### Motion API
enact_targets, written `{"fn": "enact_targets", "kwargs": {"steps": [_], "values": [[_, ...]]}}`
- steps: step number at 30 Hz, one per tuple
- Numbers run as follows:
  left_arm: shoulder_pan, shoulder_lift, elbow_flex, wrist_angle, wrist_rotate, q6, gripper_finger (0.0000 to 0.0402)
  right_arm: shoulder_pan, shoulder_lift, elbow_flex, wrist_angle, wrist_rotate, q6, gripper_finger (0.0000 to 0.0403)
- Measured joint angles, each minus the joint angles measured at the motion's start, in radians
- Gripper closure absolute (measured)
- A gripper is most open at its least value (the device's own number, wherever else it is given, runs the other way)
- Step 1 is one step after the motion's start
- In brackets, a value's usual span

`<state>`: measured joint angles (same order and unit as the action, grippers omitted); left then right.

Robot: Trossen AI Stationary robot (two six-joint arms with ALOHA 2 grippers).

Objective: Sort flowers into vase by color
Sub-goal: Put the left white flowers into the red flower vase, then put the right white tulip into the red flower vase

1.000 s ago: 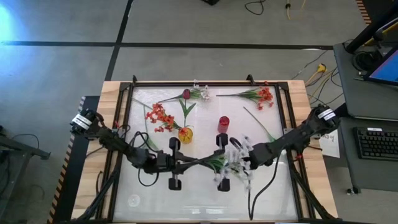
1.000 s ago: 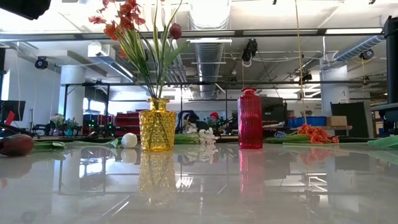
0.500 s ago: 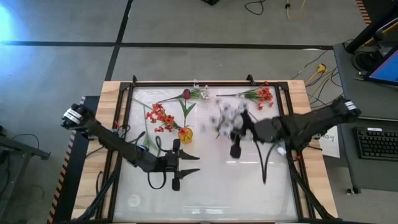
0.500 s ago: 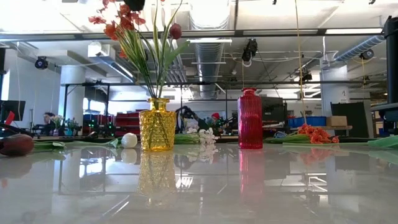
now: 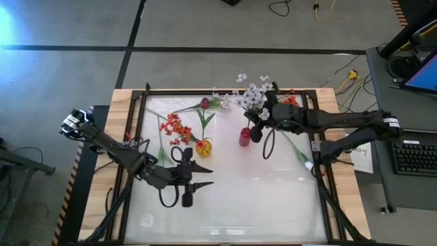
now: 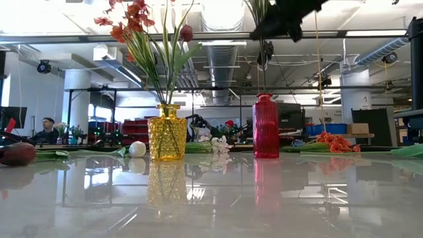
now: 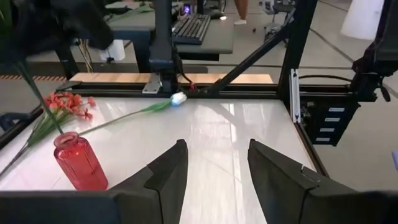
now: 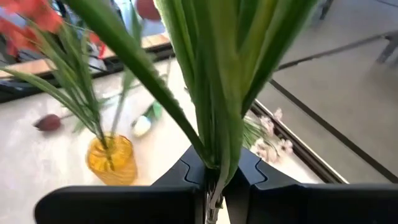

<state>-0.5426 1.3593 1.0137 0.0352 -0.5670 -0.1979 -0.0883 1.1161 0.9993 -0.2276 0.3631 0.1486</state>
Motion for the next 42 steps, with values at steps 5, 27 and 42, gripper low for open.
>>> {"fn": "enact_targets", "kwargs": {"steps": [5,27,42], "values": [[-0.002,-0.022,-0.008,0.0,-0.037,0.013,0.0252,-0.013,-0.001,-0.063,0.093,-0.005,0.002,0.0381],[-0.002,-0.037,-0.01,-0.017,-0.105,0.035,0.0253,-0.013,-0.013,-0.138,0.008,-0.016,0.149,0.0247],[-0.001,-0.037,-0.01,-0.101,-0.105,0.02,0.0253,-0.008,-0.133,-0.136,-0.424,-0.165,0.55,0.0166]]}}
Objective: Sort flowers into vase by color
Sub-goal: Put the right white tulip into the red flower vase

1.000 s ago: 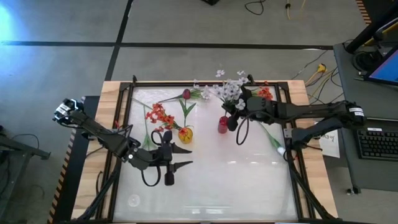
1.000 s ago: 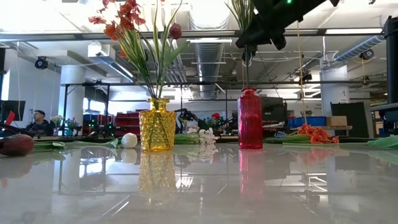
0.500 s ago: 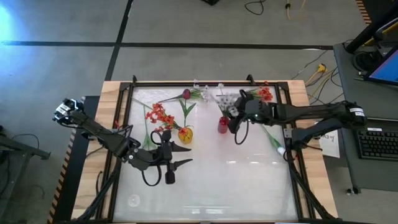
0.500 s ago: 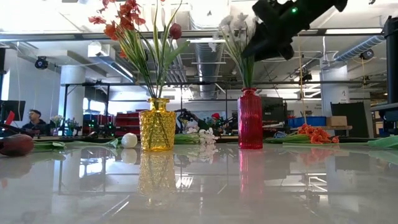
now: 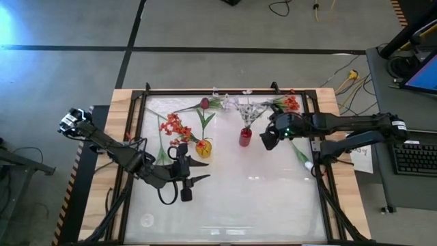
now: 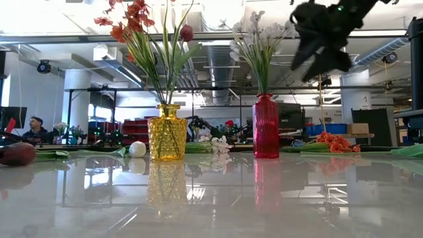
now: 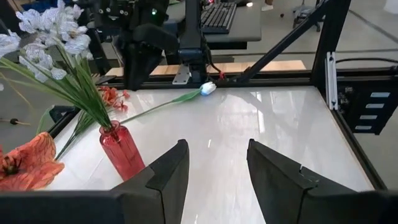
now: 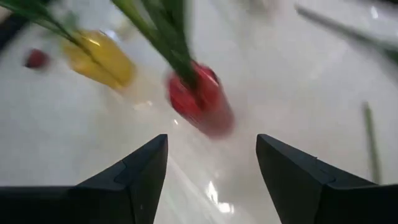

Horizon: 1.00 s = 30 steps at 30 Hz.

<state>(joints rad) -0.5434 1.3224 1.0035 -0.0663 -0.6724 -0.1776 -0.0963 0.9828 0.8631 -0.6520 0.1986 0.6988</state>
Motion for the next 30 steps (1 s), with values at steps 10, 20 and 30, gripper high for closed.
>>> {"fn": "enact_targets", "kwargs": {"steps": [10,20,30], "values": [[0.0,0.0,0.0,-0.057,0.001,0.0,0.0253,0.0,0.008,-0.001,-0.32,0.002,0.191,0.0177],[-0.013,-0.029,0.0,-0.058,0.002,0.0,0.0253,-0.001,0.056,-0.075,-0.517,-0.008,0.3,0.0165],[-0.013,-0.047,0.0,-0.064,0.002,0.009,0.0253,0.0,0.189,-0.165,-0.51,-0.026,0.299,0.0161]]}}
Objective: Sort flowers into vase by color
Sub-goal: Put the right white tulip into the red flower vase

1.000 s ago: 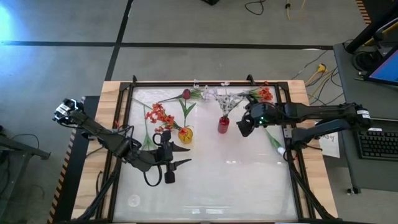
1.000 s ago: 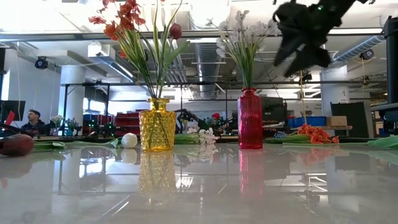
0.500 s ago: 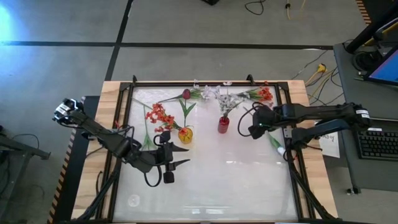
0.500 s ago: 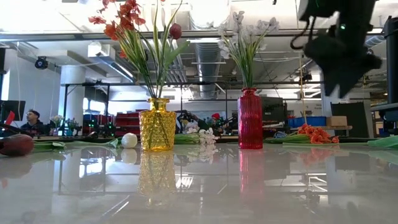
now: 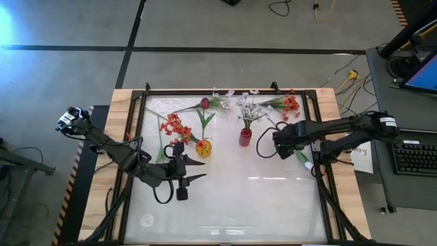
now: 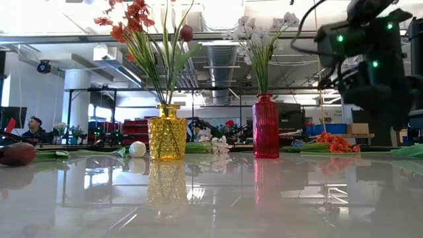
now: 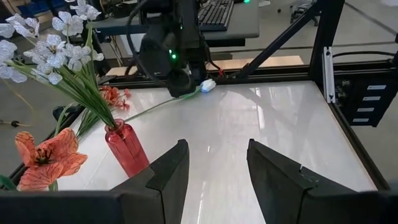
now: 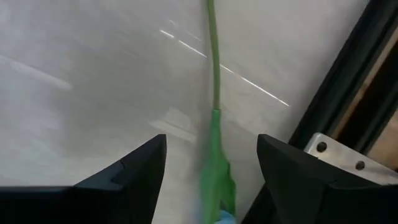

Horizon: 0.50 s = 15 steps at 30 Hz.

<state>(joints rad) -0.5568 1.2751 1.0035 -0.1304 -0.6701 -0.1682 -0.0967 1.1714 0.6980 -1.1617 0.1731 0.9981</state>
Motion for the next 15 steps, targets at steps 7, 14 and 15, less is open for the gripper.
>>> {"fn": "enact_targets", "kwargs": {"steps": [7,14,15], "values": [[0.0,0.0,0.0,0.0,0.0,0.002,0.0253,0.0,0.054,-0.062,0.09,-0.046,-0.021,0.0186],[0.0,0.0,0.0,0.002,0.0,0.002,0.0253,0.0,0.091,-0.107,0.131,-0.05,-0.03,0.0226],[0.0,0.0,0.0,0.002,0.0,0.002,0.0253,0.0,0.095,-0.112,0.132,-0.05,-0.03,0.0236]]}}
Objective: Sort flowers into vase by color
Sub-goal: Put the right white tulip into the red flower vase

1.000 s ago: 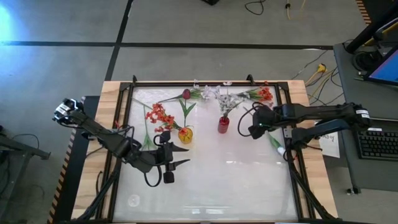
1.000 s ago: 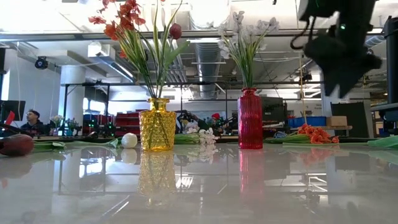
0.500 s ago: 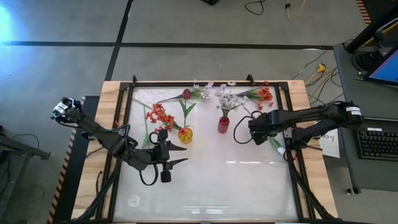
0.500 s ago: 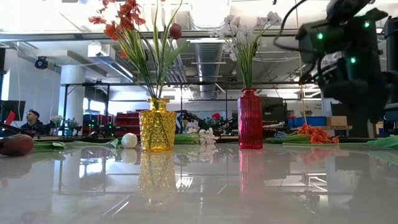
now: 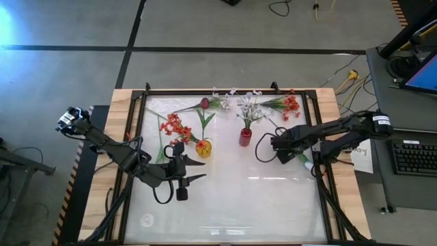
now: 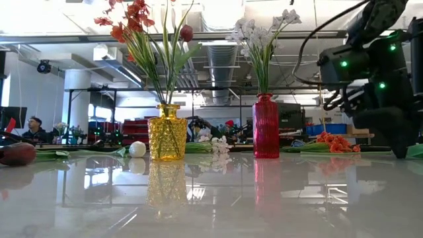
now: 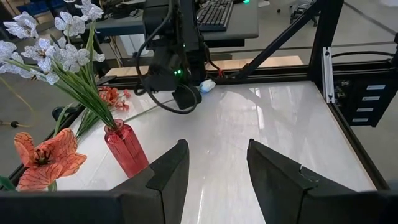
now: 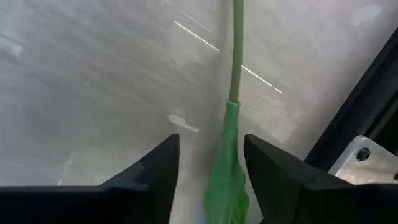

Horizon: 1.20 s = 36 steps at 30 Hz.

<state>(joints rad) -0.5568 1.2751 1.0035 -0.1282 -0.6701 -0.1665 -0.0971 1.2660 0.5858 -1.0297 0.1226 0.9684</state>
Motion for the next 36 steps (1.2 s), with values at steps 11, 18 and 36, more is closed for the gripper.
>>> {"fn": "enact_targets", "kwargs": {"steps": [11,18,36], "values": [[0.0,0.014,0.0,0.009,-0.001,-0.008,0.0253,0.008,-0.013,-0.015,-0.001,-0.013,-0.001,0.0385],[0.0,0.081,0.0,0.039,-0.002,0.009,0.025,0.121,-0.059,0.067,-0.01,-0.146,0.048,0.0385],[0.038,0.403,0.0,0.431,0.0,0.277,0.0186,0.618,-0.025,0.377,0.099,-0.311,0.375,0.0385]]}}
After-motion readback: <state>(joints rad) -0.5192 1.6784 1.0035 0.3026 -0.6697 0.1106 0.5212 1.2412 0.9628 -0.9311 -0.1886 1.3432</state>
